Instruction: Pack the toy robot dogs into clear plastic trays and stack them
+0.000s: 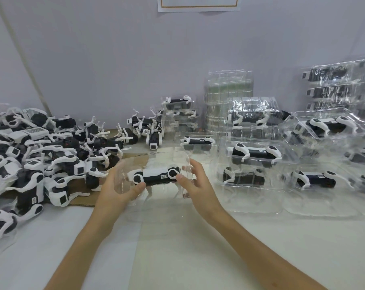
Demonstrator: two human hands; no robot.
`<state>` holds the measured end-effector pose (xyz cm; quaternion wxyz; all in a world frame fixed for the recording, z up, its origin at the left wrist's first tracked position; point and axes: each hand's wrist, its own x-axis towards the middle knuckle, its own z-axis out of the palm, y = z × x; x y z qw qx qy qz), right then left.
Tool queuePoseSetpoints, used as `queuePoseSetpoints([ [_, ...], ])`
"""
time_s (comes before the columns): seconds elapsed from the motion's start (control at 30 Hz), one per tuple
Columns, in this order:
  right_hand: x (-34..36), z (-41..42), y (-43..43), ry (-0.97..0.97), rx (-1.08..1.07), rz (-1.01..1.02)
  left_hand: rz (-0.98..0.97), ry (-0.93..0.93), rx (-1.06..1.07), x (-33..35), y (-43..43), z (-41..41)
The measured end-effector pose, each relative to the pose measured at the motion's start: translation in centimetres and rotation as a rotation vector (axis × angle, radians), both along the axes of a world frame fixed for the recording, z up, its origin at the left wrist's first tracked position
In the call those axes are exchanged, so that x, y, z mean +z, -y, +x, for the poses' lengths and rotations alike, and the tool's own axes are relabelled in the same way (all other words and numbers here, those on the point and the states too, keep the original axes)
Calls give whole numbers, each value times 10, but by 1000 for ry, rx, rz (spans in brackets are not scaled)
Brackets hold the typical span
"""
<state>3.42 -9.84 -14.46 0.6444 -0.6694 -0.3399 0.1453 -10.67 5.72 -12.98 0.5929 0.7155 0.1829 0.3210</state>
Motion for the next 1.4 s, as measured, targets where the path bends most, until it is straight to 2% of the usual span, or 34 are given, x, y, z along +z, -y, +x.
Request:
queuePoseSetpoints([
  [0.17, -2, -1, 2, 130, -131, -109, -46, -11, 113, -7, -5, 1],
  [0.27, 2, -5, 4, 415, -187, -174, -129, 0, 157, -13, -13, 3],
  [0.37, 10, -10, 7, 712, -100, -205, -97, -1, 189, -17, -17, 4],
  [0.43, 11, -13, 9, 879, 16, -313, -51, -31, 213, -20, -18, 5],
  [0.53, 5, -17, 6, 1009, 58, -451, -29, -65, 206, -21, -17, 5],
  [0.7, 6, 0, 9, 930, -62, -588, -17, -125, 144, -17, -8, 6],
  [0.83, 11, 18, 18, 847, -132, -681, 106, -270, -51, -16, 1, 5],
  [0.93, 18, 26, 25, 798, -150, -696, 198, -275, -80, -18, 6, 6],
  [1.2, 22, 33, 53, 880, -56, -758, 277, -272, -169, -24, 13, 8],
  [1.4, 24, 56, 99, 923, -15, -783, 380, -305, -345, -31, 32, 22],
])
